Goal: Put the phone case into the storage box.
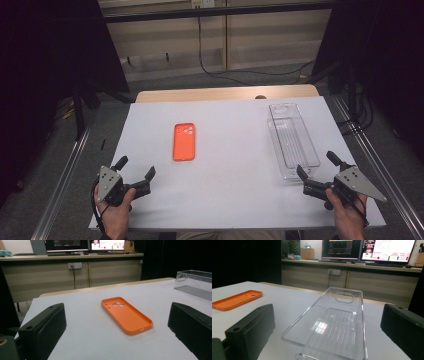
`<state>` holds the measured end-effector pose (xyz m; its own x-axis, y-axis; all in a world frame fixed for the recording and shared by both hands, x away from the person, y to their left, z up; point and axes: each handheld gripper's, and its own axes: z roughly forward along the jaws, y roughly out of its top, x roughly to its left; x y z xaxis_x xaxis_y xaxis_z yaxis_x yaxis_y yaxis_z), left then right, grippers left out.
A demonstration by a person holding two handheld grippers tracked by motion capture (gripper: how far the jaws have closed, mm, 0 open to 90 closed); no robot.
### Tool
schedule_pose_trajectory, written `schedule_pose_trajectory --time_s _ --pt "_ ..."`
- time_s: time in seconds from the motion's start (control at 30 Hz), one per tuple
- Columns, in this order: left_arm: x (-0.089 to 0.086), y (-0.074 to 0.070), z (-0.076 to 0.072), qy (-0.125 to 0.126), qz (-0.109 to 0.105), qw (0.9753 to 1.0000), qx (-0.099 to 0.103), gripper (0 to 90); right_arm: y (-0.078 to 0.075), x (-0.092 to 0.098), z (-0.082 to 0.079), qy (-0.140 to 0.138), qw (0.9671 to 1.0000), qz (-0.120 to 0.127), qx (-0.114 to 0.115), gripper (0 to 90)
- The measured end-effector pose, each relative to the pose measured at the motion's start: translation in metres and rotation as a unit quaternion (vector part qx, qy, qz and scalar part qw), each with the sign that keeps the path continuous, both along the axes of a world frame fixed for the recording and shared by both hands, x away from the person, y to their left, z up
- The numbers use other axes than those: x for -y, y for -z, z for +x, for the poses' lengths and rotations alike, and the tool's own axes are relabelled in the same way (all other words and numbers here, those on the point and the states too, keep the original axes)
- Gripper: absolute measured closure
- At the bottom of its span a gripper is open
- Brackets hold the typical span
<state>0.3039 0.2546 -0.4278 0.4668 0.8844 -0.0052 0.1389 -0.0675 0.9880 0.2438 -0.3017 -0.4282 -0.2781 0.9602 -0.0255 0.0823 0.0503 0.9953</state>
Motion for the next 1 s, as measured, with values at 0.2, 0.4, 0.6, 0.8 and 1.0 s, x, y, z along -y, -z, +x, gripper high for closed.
schedule_pose_trajectory --time_s 0.2,0.4,0.6,0.8,1.0 --pt "0.000 -0.001 0.003 0.008 0.009 0.9998 -0.013 2.5 0.000 0.002 -0.001 -0.008 1.0000 -0.001 -0.003 0.0" --pt "0.002 -0.001 0.010 0.038 -0.003 0.9988 -0.031 4.5 0.001 0.003 -0.003 -0.012 0.9999 0.004 -0.003 0.0" --pt "0.007 -0.002 0.012 0.073 0.003 0.9966 -0.040 5.0 0.001 0.003 -0.003 -0.012 0.9999 0.004 -0.003 0.0" --pt "0.013 -0.004 0.012 0.100 0.002 0.9942 -0.040 4.8 0.001 0.002 -0.003 -0.013 0.9999 0.002 0.000 0.0" --pt "0.018 -0.004 0.014 0.092 -0.014 0.9948 -0.041 2.0 0.002 0.002 -0.002 -0.013 0.9999 0.002 -0.004 0.0"
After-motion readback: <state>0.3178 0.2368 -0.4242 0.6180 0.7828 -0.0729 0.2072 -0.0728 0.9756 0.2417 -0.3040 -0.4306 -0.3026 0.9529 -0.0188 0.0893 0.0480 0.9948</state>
